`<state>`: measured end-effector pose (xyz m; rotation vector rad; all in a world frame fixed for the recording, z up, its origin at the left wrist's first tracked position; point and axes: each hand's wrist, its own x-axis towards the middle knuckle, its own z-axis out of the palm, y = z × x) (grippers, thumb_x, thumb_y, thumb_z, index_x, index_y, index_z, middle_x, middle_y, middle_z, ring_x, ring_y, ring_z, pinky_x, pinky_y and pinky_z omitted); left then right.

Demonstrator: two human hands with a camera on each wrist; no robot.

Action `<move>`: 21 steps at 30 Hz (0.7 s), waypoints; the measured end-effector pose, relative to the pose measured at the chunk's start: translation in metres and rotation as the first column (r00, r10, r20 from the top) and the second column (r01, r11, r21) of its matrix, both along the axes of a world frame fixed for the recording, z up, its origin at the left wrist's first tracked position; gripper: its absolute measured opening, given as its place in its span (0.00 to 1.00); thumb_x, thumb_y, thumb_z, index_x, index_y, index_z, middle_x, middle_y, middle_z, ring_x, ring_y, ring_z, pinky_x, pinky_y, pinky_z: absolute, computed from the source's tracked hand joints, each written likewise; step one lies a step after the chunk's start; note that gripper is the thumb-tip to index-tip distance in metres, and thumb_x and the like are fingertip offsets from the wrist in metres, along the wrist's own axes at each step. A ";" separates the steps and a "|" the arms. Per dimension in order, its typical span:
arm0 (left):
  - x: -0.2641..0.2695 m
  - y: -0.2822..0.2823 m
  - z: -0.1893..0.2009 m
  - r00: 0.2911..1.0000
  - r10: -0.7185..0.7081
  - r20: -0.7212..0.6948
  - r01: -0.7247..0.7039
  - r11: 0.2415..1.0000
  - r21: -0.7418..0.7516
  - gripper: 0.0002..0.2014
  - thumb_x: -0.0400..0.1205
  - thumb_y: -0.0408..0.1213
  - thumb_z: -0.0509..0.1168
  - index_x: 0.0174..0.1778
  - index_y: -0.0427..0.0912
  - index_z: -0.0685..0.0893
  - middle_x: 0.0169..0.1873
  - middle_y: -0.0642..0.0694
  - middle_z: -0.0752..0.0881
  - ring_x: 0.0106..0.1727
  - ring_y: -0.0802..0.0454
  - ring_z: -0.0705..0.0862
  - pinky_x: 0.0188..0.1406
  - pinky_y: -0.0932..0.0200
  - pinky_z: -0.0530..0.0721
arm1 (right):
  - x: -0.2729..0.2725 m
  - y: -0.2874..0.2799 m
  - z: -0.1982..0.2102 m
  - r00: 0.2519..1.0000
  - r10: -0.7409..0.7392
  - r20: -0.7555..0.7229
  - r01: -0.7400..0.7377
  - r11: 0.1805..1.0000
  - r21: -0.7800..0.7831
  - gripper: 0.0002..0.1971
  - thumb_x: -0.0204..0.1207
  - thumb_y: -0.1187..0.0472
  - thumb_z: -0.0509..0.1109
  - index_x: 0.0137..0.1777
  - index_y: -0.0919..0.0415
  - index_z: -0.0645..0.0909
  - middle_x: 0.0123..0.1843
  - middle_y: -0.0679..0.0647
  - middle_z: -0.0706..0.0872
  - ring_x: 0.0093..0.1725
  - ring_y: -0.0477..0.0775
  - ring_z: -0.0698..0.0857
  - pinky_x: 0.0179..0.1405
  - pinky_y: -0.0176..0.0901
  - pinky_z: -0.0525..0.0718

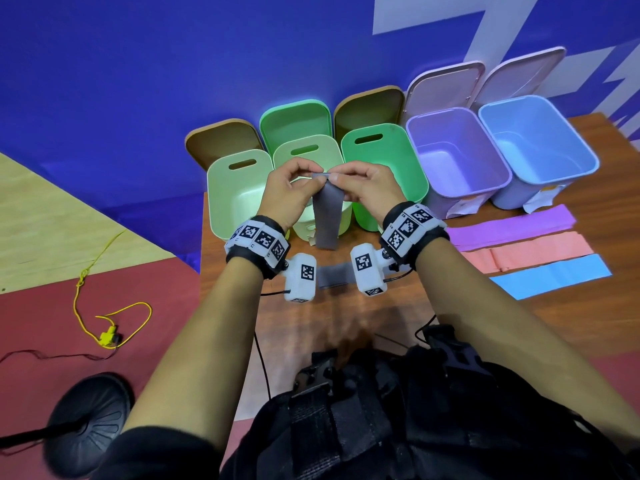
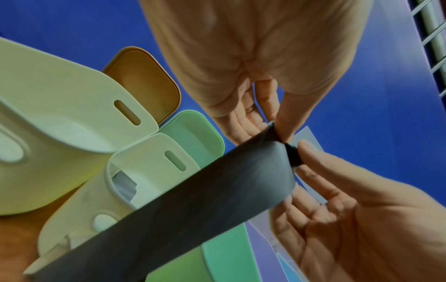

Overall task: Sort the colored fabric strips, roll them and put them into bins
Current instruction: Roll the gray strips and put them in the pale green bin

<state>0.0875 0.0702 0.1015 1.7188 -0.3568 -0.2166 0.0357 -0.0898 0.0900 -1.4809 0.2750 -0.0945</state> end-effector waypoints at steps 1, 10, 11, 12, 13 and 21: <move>0.001 0.000 0.000 1.000 0.004 -0.003 -0.004 1.000 0.002 0.06 0.78 0.25 0.70 0.45 0.41 0.85 0.42 0.43 0.86 0.46 0.52 0.85 0.49 0.59 0.84 | 0.000 0.000 0.000 1.000 0.006 0.002 -0.006 1.000 -0.013 0.03 0.77 0.64 0.76 0.48 0.57 0.90 0.45 0.55 0.90 0.45 0.50 0.85 0.47 0.44 0.85; 0.007 0.002 -0.002 1.000 0.012 -0.017 -0.012 1.000 -0.003 0.07 0.77 0.26 0.71 0.45 0.42 0.86 0.43 0.41 0.87 0.47 0.49 0.86 0.55 0.50 0.87 | 0.002 0.001 0.001 1.000 -0.015 0.010 0.015 1.000 -0.024 0.07 0.78 0.70 0.73 0.52 0.61 0.90 0.46 0.57 0.90 0.44 0.48 0.87 0.42 0.37 0.84; 0.007 0.002 -0.002 0.999 0.017 -0.028 -0.017 1.000 0.000 0.06 0.76 0.27 0.72 0.45 0.42 0.87 0.43 0.41 0.88 0.47 0.49 0.87 0.57 0.47 0.87 | 0.002 0.002 0.001 1.000 -0.022 0.018 0.023 0.999 -0.029 0.08 0.77 0.71 0.73 0.52 0.61 0.90 0.46 0.57 0.91 0.43 0.47 0.87 0.41 0.36 0.84; 0.006 0.002 -0.002 0.999 0.019 -0.042 -0.019 1.000 0.001 0.06 0.75 0.29 0.71 0.45 0.43 0.87 0.42 0.42 0.88 0.47 0.49 0.87 0.58 0.45 0.87 | 0.003 0.002 0.001 0.999 -0.024 0.026 0.025 0.999 -0.030 0.09 0.77 0.71 0.73 0.52 0.60 0.90 0.46 0.57 0.91 0.43 0.48 0.88 0.43 0.37 0.85; 0.006 0.001 -0.002 0.998 0.016 -0.054 -0.016 1.000 0.008 0.06 0.75 0.30 0.71 0.46 0.43 0.88 0.42 0.44 0.88 0.47 0.50 0.87 0.58 0.44 0.87 | 0.003 0.002 0.000 0.999 -0.023 0.034 0.024 0.999 -0.028 0.09 0.77 0.72 0.73 0.51 0.59 0.90 0.46 0.57 0.91 0.44 0.49 0.88 0.45 0.39 0.86; 0.004 0.000 -0.001 0.997 0.012 0.070 -0.016 0.999 0.049 0.07 0.77 0.24 0.69 0.44 0.41 0.85 0.42 0.45 0.86 0.48 0.53 0.84 0.51 0.54 0.85 | 0.004 0.002 0.000 0.998 -0.006 0.057 0.005 1.000 0.020 0.10 0.75 0.74 0.74 0.52 0.60 0.90 0.47 0.62 0.90 0.46 0.53 0.88 0.50 0.43 0.89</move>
